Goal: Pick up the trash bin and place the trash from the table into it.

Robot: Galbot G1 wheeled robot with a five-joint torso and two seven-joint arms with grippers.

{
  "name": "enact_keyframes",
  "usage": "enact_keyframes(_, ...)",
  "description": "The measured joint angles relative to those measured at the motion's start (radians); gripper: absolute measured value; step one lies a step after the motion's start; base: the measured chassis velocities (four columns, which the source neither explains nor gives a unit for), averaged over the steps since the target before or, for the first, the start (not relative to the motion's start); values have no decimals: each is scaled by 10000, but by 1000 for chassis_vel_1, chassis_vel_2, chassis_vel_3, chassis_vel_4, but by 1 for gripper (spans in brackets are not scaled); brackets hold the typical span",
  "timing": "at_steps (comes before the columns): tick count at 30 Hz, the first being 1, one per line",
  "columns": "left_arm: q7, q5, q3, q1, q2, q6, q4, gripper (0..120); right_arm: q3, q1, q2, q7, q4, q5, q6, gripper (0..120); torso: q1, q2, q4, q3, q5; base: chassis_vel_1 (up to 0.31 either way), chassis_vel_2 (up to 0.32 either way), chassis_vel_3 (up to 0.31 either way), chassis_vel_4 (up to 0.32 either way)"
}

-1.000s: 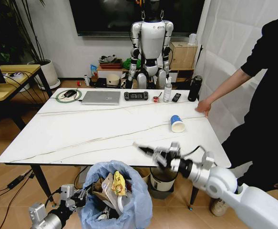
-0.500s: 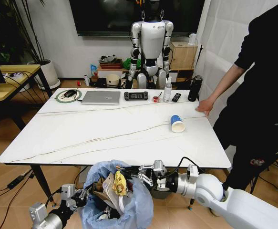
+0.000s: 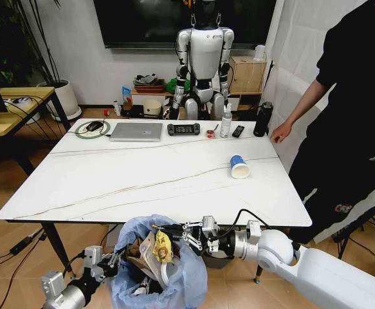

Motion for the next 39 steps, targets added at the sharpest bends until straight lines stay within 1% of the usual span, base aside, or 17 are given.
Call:
enact_keyframes(4, -2, -75, 54, -85, 67, 11, 34, 0, 36, -58, -51, -7, -5, -7, -2, 8, 0, 0, 0, 0, -1, 0, 0, 0, 0)
enact_keyframes(5, -3, -106, 103, -146, 87, 16, 62, 0, 44, -81, -90, -10, -14, -14, -2, 15, 0, 0, 0, 0, 0, 0, 0, 0, 0)
enact_keyframes(7, -4, -130, 140, -212, 103, 21, 84, 0, 53, -97, -117, -11, -16, -20, -2, 19, 0, 0, 0, 0, -1, 0, 0, 0, 0)
enact_keyframes(9, -4, -151, 149, -234, 114, 28, 84, 0, 60, -102, -132, -11, -12, -26, -2, 26, 0, 0, 0, 0, -1, 0, 0, 0, 0)
enact_keyframes(11, -4, -151, 149, -234, 114, 28, 84, 0, 60, -102, -132, -11, -12, -26, -2, 26, 0, 0, 0, 0, -1, 0, 0, 0, 0)
enact_keyframes(12, -4, -178, 135, -234, 144, 37, 67, 0, 125, -127, -134, 6, 8, -19, -2, 36, 0, 0, 0, -1, -1, 0, 0, 0, 0)
enact_keyframes(13, -4, -180, 103, -215, 152, 38, 52, 0, 228, -152, -104, 73, 36, 41, -9, 41, 0, 0, 1, -1, -2, 0, 0, 0, 0)
enact_keyframes(16, 12, -164, -5, -78, 128, 38, 34, 0, 944, -103, 269, 731, 85, 549, -165, 53, -1, 0, -2, -2, 0, 0, 0, 0, 0)
enact_keyframes(17, 12, -164, -5, -78, 128, 38, 34, 0, 944, -103, 269, 731, 85, 549, -165, 53, -1, 0, -2, -2, 0, 0, 0, 0, 0)
enact_keyframes(19, 33, -118, -49, -4, 46, 33, 24, 0, 1329, 147, 586, 1459, -54, 733, -297, 60, -1, 1, 1, -1, -1, 0, 0, 0, 0)
enact_keyframes(21, 73, 10, -145, 91, -146, 7, -17, 0, 1941, 442, 1072, 2601, -434, 774, -988, 72, -1, 0, 5, -1, -2, 0, 0, 0, 0)
enact_keyframes(23, 89, 57, -219, 131, -273, -11, -45, 0, 2332, 546, 1374, 3265, -855, 663, -1660, 79, -1, 0, 5, -1, -1, 0, 0, 0, 0)
enact_keyframes(24, 89, 57, -219, 131, -273, -11, -45, 0, 2332, 546, 1374, 3265, -855, 663, -1660, 79, -1, 0, 5, -1, -1, 0, 0, 0, 0)
enact_keyframes(27, 113, 141, -367, 169, -498, -43, -95, 0, 2813, 627, 1744, 4415, -1740, -48, -2836, 90, -1, 0, 3, -1, 0, 0, 0, 0, 0)
enact_keyframes(29, 128, 236, -476, 227, -710, -78, -168, 0, 2926, 690, 1912, 5782, -2748, -1508, -3379, 98, -1, 0, 1, 0, 1, 0, 0, 0, 0)
enact_keyframes(33, 150, 275, -537, 297, -900, -93, -255, 0, 3085, 692, 1965, 6137, -3651, -2282, -3635, 100, 0, 0, 0, 0, 5, 0, 0, 0, 0)
enact_keyframes(39, 157, 340, -592, 307, -1145, -127, -237, 0, 4135, 422, 1948, 6060, -4603, -2508, -4116, 100, -1, 2, -3, 0, 3, 0, 0, 0, 0)
